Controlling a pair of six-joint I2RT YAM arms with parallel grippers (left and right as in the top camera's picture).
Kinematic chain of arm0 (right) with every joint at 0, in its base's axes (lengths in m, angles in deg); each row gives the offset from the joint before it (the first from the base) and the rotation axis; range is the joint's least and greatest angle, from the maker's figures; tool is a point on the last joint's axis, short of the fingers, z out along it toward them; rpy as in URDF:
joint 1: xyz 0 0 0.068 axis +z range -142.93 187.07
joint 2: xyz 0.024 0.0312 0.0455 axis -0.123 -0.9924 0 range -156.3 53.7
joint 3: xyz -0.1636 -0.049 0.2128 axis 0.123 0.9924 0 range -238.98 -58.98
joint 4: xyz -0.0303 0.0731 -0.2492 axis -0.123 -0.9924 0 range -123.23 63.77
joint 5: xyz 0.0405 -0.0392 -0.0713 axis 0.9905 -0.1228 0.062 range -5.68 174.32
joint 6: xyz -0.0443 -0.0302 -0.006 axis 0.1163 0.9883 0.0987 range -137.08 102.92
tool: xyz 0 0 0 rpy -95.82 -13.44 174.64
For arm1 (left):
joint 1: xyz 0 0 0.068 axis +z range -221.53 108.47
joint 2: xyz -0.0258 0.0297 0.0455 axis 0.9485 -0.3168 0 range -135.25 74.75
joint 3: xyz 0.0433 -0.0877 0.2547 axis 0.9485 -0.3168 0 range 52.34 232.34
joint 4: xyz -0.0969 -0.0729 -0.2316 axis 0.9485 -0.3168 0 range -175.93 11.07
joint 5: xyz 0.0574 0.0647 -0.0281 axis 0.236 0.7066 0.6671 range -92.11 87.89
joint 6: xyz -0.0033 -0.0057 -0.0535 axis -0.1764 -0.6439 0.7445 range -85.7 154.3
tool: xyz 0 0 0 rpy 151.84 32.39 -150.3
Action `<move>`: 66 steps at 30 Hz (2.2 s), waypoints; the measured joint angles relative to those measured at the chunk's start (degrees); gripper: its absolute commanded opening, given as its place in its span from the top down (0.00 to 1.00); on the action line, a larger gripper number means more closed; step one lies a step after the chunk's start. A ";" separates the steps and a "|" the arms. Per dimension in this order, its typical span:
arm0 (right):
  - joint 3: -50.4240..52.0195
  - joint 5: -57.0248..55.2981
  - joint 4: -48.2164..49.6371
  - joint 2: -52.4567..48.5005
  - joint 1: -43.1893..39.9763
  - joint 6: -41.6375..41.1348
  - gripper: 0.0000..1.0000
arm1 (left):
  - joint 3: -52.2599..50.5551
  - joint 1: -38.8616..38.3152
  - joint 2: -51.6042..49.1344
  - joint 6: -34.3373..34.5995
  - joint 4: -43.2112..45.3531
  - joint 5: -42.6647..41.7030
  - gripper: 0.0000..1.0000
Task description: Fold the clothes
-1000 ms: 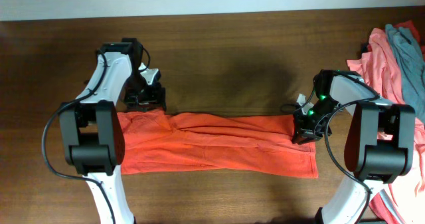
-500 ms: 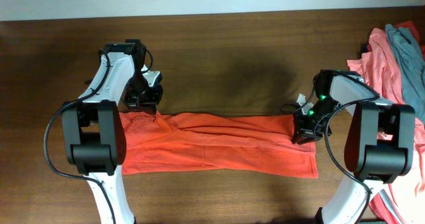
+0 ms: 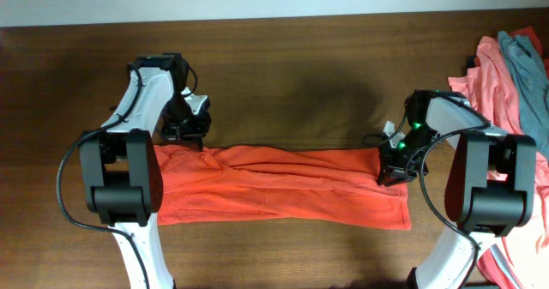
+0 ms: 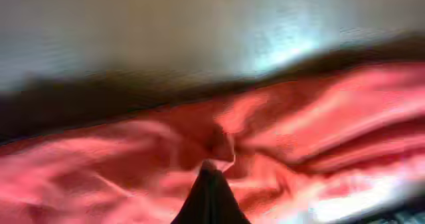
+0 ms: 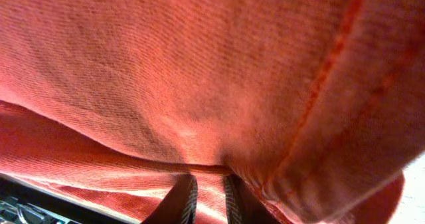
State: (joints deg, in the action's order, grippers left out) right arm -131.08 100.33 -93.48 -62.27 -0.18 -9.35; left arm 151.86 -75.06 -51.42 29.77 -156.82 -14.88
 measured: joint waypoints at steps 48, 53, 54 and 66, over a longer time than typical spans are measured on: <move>0.00 0.02 -0.09 0.00 0.00 0.00 0.65 | -10.67 -20.28 2.34 -1.40 3.43 -6.14 0.93; 0.00 0.92 -0.13 0.20 0.07 -0.04 0.65 | -4.92 -19.80 6.60 -1.33 2.71 -5.05 0.91; 0.00 0.94 -0.13 0.20 0.07 -0.04 0.65 | -4.37 -19.69 7.74 -1.33 2.69 -4.46 0.91; 0.02 1.05 -1.29 0.24 0.07 -0.31 0.56 | -2.95 -7.85 14.88 1.60 0.83 5.05 0.90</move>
State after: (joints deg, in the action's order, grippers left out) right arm -131.05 101.38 -94.77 -62.03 -0.11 -9.66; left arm 148.91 -82.90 -36.53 31.36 -155.99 -9.83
